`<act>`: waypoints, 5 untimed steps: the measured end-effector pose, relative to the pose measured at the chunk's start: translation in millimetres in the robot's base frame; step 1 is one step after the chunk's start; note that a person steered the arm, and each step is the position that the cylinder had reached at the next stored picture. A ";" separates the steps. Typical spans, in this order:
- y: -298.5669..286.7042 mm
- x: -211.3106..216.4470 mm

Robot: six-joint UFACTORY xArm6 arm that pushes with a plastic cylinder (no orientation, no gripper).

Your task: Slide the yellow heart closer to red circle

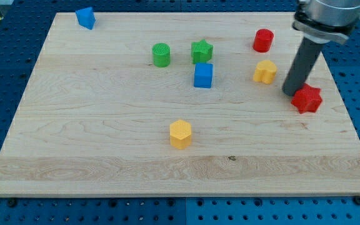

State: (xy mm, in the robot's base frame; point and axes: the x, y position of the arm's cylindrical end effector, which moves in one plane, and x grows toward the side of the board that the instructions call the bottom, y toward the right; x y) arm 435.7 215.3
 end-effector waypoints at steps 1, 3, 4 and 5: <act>10.3 0.0; -39.6 -2.4; -52.8 -16.5; -56.3 -33.2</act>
State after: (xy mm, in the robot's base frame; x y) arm 402.4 159.0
